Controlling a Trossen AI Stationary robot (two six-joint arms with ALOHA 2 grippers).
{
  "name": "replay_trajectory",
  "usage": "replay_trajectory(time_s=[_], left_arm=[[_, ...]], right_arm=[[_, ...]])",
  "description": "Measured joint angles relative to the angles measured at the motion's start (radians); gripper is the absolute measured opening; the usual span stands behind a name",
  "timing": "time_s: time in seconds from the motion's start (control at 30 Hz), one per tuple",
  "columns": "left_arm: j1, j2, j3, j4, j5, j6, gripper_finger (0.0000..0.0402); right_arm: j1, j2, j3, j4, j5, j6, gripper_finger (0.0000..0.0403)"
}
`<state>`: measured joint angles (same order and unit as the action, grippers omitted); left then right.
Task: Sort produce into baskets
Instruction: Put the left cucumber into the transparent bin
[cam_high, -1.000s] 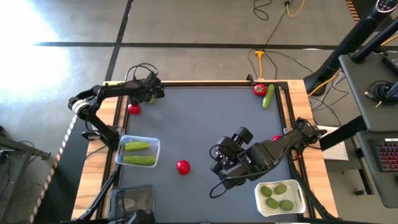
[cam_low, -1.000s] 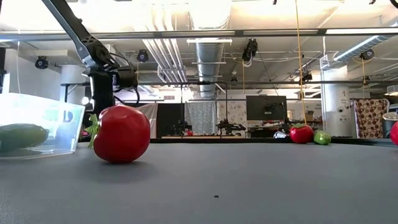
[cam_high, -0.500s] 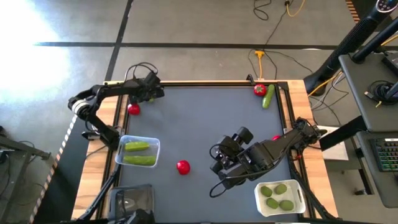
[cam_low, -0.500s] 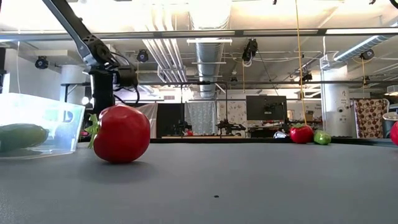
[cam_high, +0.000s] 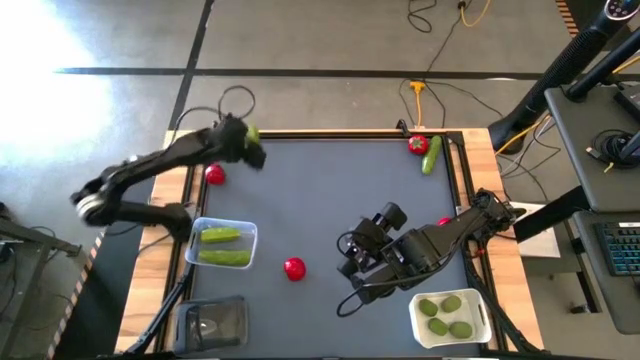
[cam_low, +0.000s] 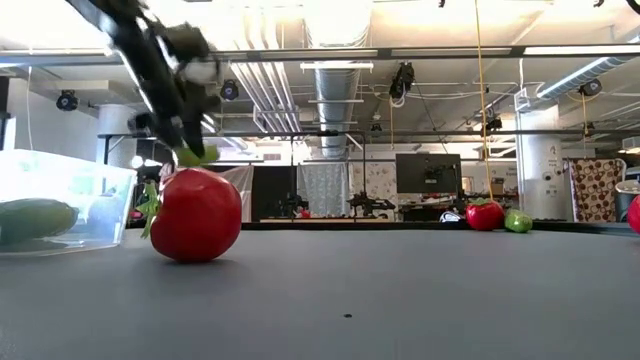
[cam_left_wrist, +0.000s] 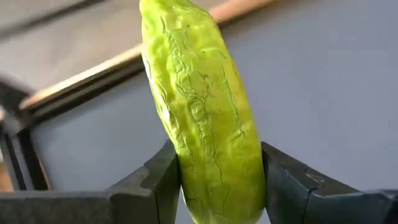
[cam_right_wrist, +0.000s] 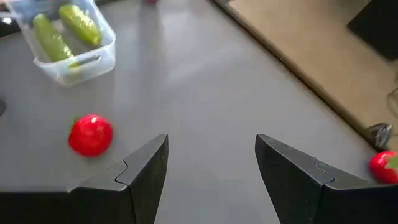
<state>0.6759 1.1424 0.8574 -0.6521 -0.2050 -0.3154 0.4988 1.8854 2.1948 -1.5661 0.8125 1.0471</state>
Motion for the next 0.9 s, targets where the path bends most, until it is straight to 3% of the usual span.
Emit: replay_trajectory(time_s=[0.23,0.4,0.53,0.7,0.9], left_arm=[[-0.429,-0.318,-0.001,-0.302,0.032,0.107,0.0161],[-0.749,-0.469,-0.001,-0.432,0.204,-0.033,0.0161],[-0.942,-0.499,-0.003,-0.535,0.172,-0.209,0.0161],[-1.062,-0.481,-0.010,-0.555,0.182,-0.315,0.0161],[-1.072,-0.411,-0.031,-0.657,0.212,-0.386,0.0161]], right_arm=[[-0.015,0.000,-0.002,0.000,0.132,-0.038,0.0233],[-0.036,0.000,-0.003,0.000,0.131,-0.100,0.0233],[-0.055,0.000,-0.003,0.000,0.130,-0.147,0.0233],[-0.073,0.000,-0.003,0.002,0.127,-0.153,0.0233],[-0.072,0.000,-0.003,0.003,0.058,-0.199,0.0233]])
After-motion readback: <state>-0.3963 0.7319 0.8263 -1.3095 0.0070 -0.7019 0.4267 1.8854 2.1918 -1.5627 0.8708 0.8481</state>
